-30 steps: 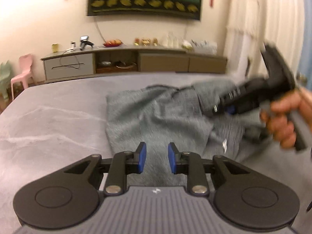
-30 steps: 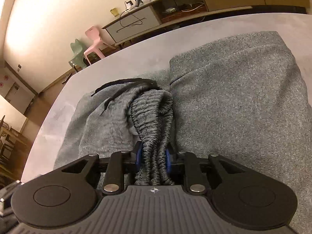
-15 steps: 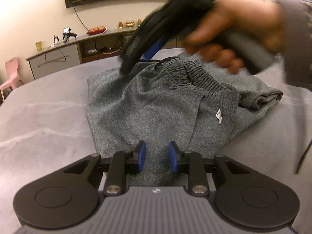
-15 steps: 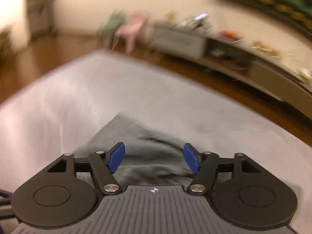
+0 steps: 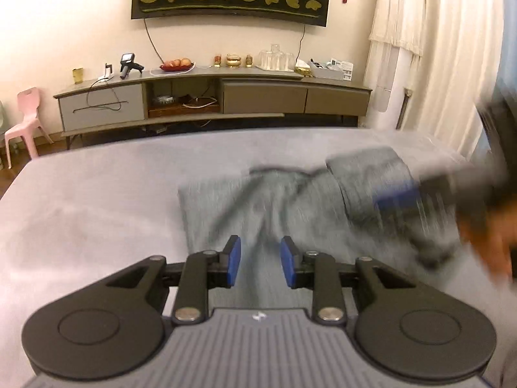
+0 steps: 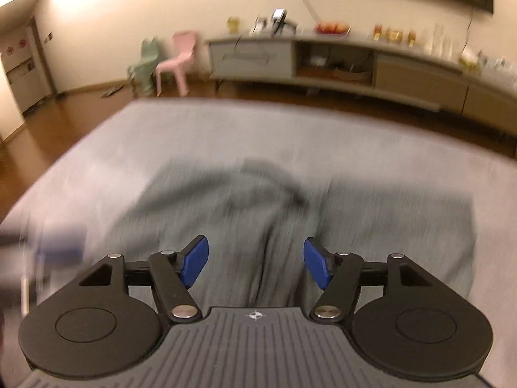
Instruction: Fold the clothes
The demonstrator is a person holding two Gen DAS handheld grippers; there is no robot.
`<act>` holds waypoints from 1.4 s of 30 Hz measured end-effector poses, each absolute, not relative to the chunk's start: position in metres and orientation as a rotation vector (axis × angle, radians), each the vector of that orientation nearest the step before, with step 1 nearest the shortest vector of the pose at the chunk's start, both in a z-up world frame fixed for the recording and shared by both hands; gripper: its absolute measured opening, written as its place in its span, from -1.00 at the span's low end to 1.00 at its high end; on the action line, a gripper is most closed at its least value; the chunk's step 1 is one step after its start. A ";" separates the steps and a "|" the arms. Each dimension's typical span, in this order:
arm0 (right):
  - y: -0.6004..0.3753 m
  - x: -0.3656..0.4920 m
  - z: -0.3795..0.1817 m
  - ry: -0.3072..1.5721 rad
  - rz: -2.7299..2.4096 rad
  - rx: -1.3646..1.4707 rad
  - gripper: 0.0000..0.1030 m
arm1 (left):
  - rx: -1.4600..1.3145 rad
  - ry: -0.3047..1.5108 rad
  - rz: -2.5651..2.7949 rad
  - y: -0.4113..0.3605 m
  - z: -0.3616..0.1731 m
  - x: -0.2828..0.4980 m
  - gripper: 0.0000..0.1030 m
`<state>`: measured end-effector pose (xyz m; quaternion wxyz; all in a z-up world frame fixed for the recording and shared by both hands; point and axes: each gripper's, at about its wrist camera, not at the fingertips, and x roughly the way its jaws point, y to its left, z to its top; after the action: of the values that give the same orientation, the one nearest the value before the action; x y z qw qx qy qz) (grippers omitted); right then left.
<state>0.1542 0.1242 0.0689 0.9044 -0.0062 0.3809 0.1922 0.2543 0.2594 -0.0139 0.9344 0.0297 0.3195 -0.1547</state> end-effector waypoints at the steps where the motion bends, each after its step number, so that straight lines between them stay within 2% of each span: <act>1: 0.125 0.146 0.061 0.785 0.393 -0.019 0.21 | 0.066 0.668 -0.308 0.256 -0.016 0.270 -0.47; 2: 0.125 0.140 0.050 0.781 0.375 -0.023 0.04 | 0.076 0.692 -0.294 0.252 -0.022 0.288 -0.47; 4: 0.119 0.132 0.036 0.760 0.359 0.003 -0.04 | 0.108 0.761 -0.239 0.249 -0.040 0.320 -0.46; 6: 0.113 0.129 0.033 0.760 0.346 0.035 -0.22 | 0.139 0.820 -0.178 0.251 -0.061 0.343 -0.42; 7: 0.113 0.132 0.030 0.763 0.340 0.036 -0.38 | 0.133 0.833 -0.162 0.253 -0.066 0.350 -0.39; 10: 0.102 0.129 0.023 0.760 0.370 0.063 -0.41 | 0.065 0.841 -0.130 0.258 -0.062 0.352 -0.38; 11: 0.103 0.133 0.020 0.758 0.378 0.061 -0.41 | 0.051 0.836 -0.136 0.253 -0.056 0.349 -0.45; 14: 0.113 0.130 0.020 0.734 0.412 0.013 -0.32 | 0.031 0.797 -0.236 0.225 -0.038 0.336 -0.44; 18: 0.118 0.122 0.024 0.703 0.514 0.014 -0.26 | 0.057 0.808 -0.389 0.156 -0.032 0.333 -0.33; 19: 0.109 0.119 0.029 0.700 0.505 0.046 -0.15 | 0.071 0.814 -0.400 0.142 -0.036 0.333 -0.29; 20: 0.096 0.116 0.036 0.691 0.471 0.070 0.04 | 0.090 0.815 -0.399 0.130 -0.040 0.331 -0.14; 21: 0.085 0.113 0.040 0.684 0.424 0.067 0.11 | 0.105 0.816 -0.395 0.120 -0.045 0.330 -0.04; 22: 0.080 0.111 0.039 0.698 0.409 0.033 0.16 | 0.115 0.820 -0.391 0.114 -0.050 0.330 -0.03; 25: 0.067 0.104 0.036 0.736 0.367 -0.063 0.16 | 0.162 0.838 -0.360 0.102 -0.064 0.324 -0.06; 26: 0.069 0.103 0.030 0.749 0.382 -0.071 0.16 | 0.221 0.834 -0.321 0.098 -0.069 0.320 -0.26; 30: 0.078 0.100 0.020 0.742 0.355 -0.174 0.08 | 0.316 0.829 -0.238 0.098 -0.086 0.313 -0.25; 31: 0.076 0.100 0.021 0.749 0.330 -0.192 -0.03 | 0.329 0.829 -0.218 0.098 -0.085 0.313 -0.25; 32: 0.075 0.101 0.022 0.756 0.305 -0.208 -0.05 | 0.344 0.829 -0.195 0.098 -0.085 0.314 -0.26; 37: 0.054 0.101 0.019 0.761 0.224 -0.192 -0.05 | 0.427 0.827 -0.130 0.084 -0.088 0.317 -0.28; 39: 0.053 0.098 0.017 0.760 0.243 -0.168 0.00 | 0.436 0.839 -0.162 0.078 -0.086 0.315 -0.29; 42: 0.034 0.092 0.028 0.752 0.282 -0.033 0.24 | 0.380 0.856 -0.184 0.082 -0.076 0.312 -0.23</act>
<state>0.0924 0.0343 0.0281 0.9203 -0.0163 0.3659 0.1373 0.3120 0.0817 -0.0761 0.8882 0.1829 0.4121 -0.0887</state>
